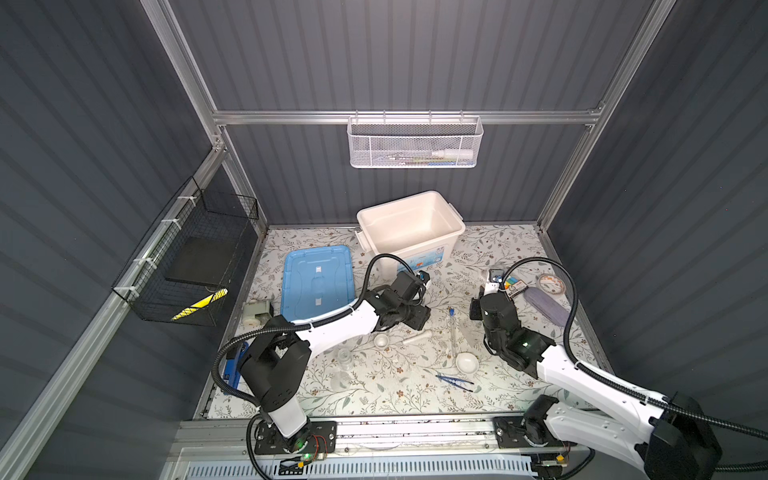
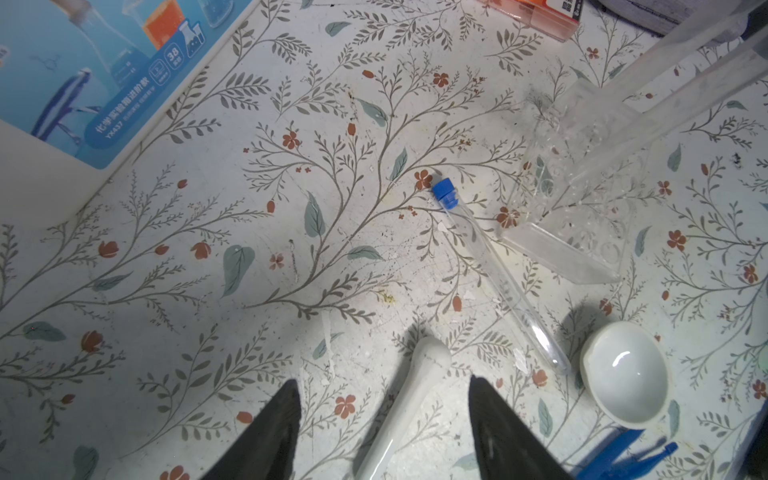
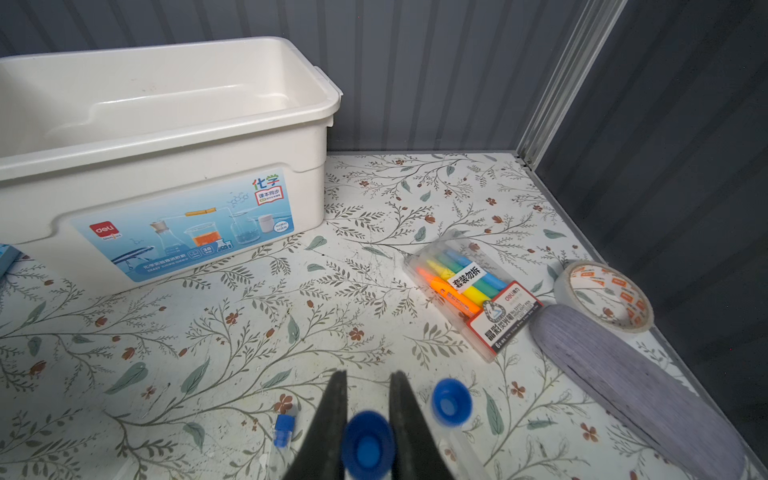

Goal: Organize the chemistry lab equipment

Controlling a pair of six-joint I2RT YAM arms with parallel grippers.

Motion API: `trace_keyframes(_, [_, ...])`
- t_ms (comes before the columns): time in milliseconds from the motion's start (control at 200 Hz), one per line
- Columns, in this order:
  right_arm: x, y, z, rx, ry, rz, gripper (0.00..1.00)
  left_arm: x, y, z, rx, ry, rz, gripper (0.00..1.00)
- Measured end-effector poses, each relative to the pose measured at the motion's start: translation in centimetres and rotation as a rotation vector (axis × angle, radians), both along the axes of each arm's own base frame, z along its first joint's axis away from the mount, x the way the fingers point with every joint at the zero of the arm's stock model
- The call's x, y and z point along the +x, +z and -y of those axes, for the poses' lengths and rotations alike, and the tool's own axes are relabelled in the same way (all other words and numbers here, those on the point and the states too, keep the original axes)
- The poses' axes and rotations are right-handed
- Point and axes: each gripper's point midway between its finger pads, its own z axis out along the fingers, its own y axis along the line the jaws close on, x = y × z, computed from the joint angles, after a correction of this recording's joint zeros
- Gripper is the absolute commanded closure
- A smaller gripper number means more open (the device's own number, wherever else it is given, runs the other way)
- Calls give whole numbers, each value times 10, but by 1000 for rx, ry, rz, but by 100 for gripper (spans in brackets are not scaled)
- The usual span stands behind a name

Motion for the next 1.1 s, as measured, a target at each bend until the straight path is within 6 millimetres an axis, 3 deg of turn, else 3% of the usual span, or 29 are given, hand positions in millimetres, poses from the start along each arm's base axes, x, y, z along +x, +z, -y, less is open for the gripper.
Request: trace_keyframes(1101, [2,1,8,46,-71,42,85,-1,-4,4,-3,1,-5,34])
